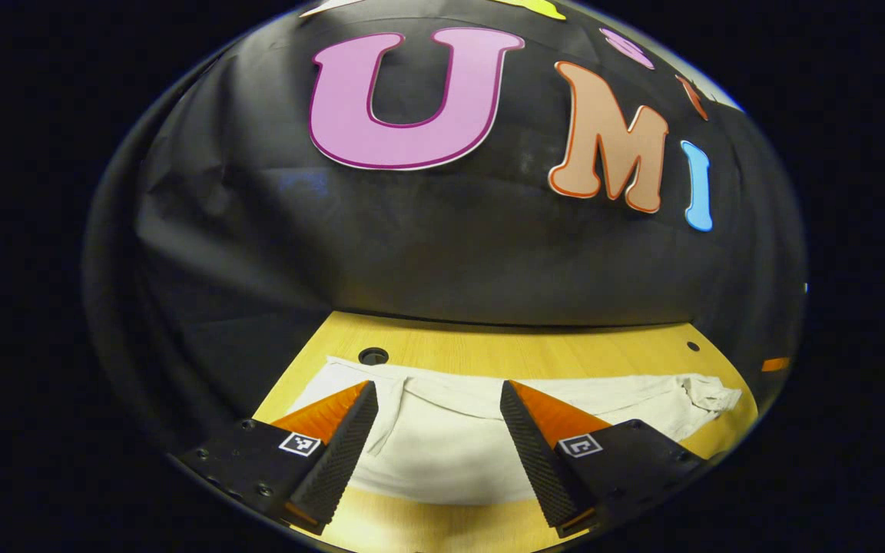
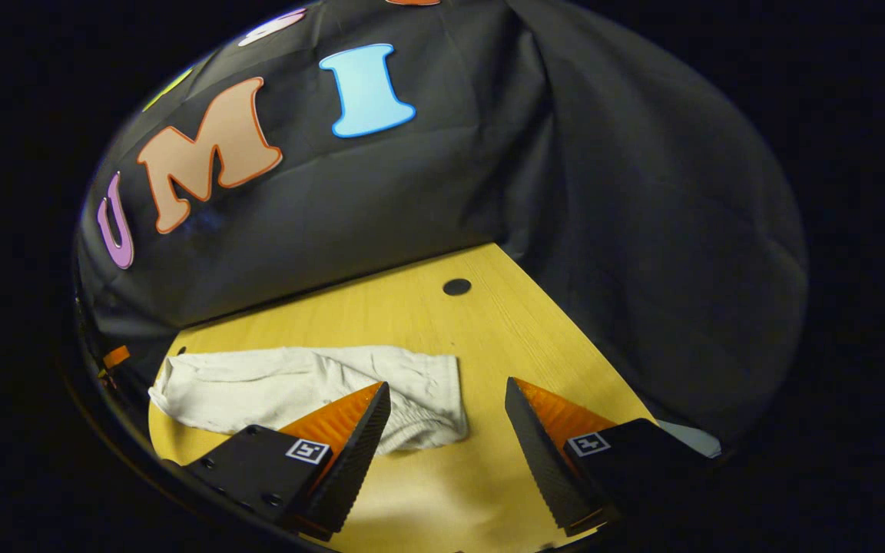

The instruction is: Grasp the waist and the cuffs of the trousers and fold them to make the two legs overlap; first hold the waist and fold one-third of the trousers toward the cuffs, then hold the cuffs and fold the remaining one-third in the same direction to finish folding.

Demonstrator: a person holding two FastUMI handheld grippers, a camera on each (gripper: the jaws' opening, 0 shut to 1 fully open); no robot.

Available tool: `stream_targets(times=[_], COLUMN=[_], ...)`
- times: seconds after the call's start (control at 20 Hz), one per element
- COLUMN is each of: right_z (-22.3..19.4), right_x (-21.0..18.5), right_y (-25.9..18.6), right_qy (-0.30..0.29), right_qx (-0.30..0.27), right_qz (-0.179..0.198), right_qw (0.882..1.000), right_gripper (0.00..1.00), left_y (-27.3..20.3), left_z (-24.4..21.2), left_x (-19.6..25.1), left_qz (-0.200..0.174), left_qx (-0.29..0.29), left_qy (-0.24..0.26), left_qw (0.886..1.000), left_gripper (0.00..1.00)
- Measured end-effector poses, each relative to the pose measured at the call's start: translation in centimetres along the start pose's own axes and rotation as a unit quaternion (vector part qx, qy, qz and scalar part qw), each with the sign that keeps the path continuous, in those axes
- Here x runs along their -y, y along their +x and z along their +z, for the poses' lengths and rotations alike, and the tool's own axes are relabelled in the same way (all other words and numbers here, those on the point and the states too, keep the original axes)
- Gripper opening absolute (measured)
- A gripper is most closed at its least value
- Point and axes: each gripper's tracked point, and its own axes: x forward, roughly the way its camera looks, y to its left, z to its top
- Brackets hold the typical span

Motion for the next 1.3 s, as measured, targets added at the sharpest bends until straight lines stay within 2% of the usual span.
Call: stream_targets(times=[0.05, 0.15, 0.2, 0.3, 0.35, 0.4, 0.45, 0.5, 0.6, 0.65, 0.7, 0.75, 0.8, 0.85, 0.9, 1.0, 1.05, 1.15, 1.2, 1.25, 1.3], right_z=[-1.3, -4.1, -5.3, -7.1, -7.8, -8.3, -8.9, -9.1, -9.0, -8.8, -8.8, -8.7, -8.7, -8.6, -8.6, -8.6, -8.4, -8.6, -8.7, -8.8, -8.6], right_x=[0.6, 1.0, 1.0, 0.9, 0.7, 0.3, 0.1, -0.2, -0.9, -1.1, -1.2, -1.2, -1.2, -1.3, -1.5, -1.8, -1.9, -1.7, -1.7, -1.6, -1.7], right_y=[0.2, 0.7, 1.2, 2.3, 2.9, 3.6, 4.1, 4.6, 5.8, 6.3, 6.6, 6.9, 7.2, 7.4, 7.6, 7.9, 7.9, 8.1, 8.3, 8.3, 8.5], right_qy=[0.003, 0.011, 0.012, 0.005, 0.003, 0.001, 0.0, 0.0, 0.014, 0.023, 0.032, 0.042, 0.053, 0.062, 0.069, 0.079, 0.082, 0.085, 0.087, 0.093, 0.101], right_qx=[-0.011, -0.042, -0.057, -0.077, -0.084, -0.091, -0.1, -0.105, -0.105, -0.104, -0.102, -0.102, -0.102, -0.102, -0.102, -0.1, -0.098, -0.099, -0.101, -0.107, -0.105], right_qz=[-0.002, -0.006, -0.005, 0.002, 0.004, 0.009, 0.012, 0.015, 0.025, 0.028, 0.031, 0.031, 0.031, 0.033, 0.035, 0.042, 0.044, 0.041, 0.041, 0.044, 0.046], right_qw=[1.0, 0.999, 0.998, 0.997, 0.996, 0.996, 0.995, 0.994, 0.994, 0.994, 0.994, 0.993, 0.993, 0.992, 0.992, 0.991, 0.991, 0.991, 0.99, 0.989, 0.988], right_gripper=[0.92, 0.92, 0.97, 0.96, 0.92, 0.91, 0.96, 0.89, 0.89, 0.94, 0.94, 0.84, 0.92, 0.91, 0.8, 0.78, 0.63, 0.55, 0.61, 0.49, 0.47], left_y=[0.0, 0.2, 0.2, 0.2, 0.2, 0.2, 0.3, 0.3, 0.2, 0.1, 0.2, 0.1, 0.2, 0.3, 0.3, 0.5, 0.5, 0.5, 0.6, 0.6, 0.7], left_z=[-0.1, 0.1, 0.0, 0.2, 0.3, 0.4, 0.5, 0.6, 0.3, 0.4, 0.3, 0.6, 0.6, 0.7, 0.5, 0.4, 0.4, 0.1, -0.2, -0.3, -0.5], left_x=[0.0, -0.1, -0.1, -0.2, -0.4, -0.5, -0.5, -0.4, -0.4, -0.4, -0.4, -0.4, -0.2, -0.1, 0.1, 0.5, 0.8, 2.0, 2.4, 2.9, 3.3], left_qz=[0.001, 0.009, 0.01, 0.015, 0.02, 0.029, 0.036, 0.041, 0.047, 0.049, 0.05, 0.052, 0.051, 0.051, 0.048, 0.045, 0.044, 0.043, 0.042, 0.042, 0.041], left_qx=[-0.004, -0.002, -0.004, -0.006, -0.004, 0.006, 0.011, 0.011, 0.004, 0.002, -0.001, -0.001, -0.001, 0.0, -0.001, -0.001, -0.002, -0.004, -0.006, -0.008, -0.009], left_qy=[0.005, 0.012, 0.015, 0.024, 0.03, 0.037, 0.042, 0.045, 0.05, 0.054, 0.057, 0.06, 0.06, 0.058, 0.055, 0.052, 0.052, 0.053, 0.056, 0.059, 0.062], left_qw=[1.0, 1.0, 1.0, 1.0, 0.999, 0.999, 0.998, 0.998, 0.998, 0.997, 0.997, 0.997, 0.997, 0.997, 0.997, 0.998, 0.998, 0.998, 0.998, 0.997, 0.997], left_gripper=[0.95, 0.96, 0.95, 0.96, 0.96, 0.96, 0.96, 0.95, 0.96, 0.96, 0.96, 0.96, 0.95, 0.95, 0.94, 0.94, 0.94, 0.94, 0.94, 0.94, 0.94])
